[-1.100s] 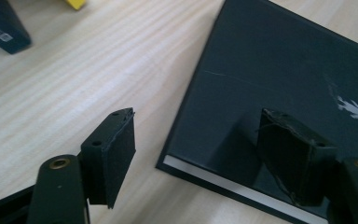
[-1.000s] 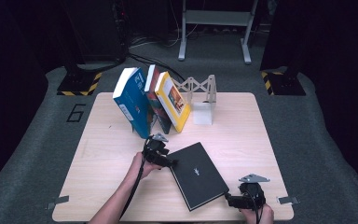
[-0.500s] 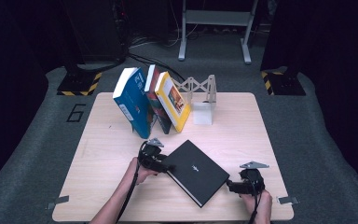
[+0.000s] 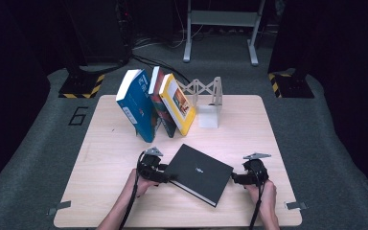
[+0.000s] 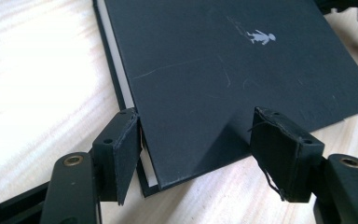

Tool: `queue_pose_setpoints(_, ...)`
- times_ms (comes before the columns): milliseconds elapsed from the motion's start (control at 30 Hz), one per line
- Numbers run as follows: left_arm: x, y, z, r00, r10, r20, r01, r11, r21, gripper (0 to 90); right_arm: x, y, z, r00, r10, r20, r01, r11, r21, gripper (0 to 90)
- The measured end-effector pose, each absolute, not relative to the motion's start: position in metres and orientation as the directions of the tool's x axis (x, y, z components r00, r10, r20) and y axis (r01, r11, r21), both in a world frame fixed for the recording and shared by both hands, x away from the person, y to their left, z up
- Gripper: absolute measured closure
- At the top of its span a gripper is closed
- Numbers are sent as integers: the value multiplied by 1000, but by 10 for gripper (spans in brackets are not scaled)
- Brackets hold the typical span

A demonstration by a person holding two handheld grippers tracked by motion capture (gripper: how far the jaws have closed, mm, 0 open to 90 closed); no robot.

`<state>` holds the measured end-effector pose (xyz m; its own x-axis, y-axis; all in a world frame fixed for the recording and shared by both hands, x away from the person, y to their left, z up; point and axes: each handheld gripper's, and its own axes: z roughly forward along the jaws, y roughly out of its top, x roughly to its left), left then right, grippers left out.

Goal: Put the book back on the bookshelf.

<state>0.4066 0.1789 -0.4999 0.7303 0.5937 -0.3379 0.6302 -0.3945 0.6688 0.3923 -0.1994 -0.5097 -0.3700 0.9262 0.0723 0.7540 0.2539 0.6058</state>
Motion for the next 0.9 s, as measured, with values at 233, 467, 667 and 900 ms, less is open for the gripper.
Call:
queue_pose_setpoints(233,399,180,-501,731,602,-322,625,-401,670,336,410,-197,-510,-369,927,68,753,255,607,209)
queue_pose_setpoints(467,397,181,-501,733,602,-317,622,-404,670,284,410,-199,-509,-366,927,83,751,242,614,206)
queue_pose_setpoints(667,397,189,-492,724,625,-292,613,-390,687,230,392,-211,-499,-345,931,117,744,195,639,203)
queue_pose_setpoints(900,403,197,-485,693,664,-280,620,-350,702,218,369,-209,-488,-360,912,197,729,143,669,203)
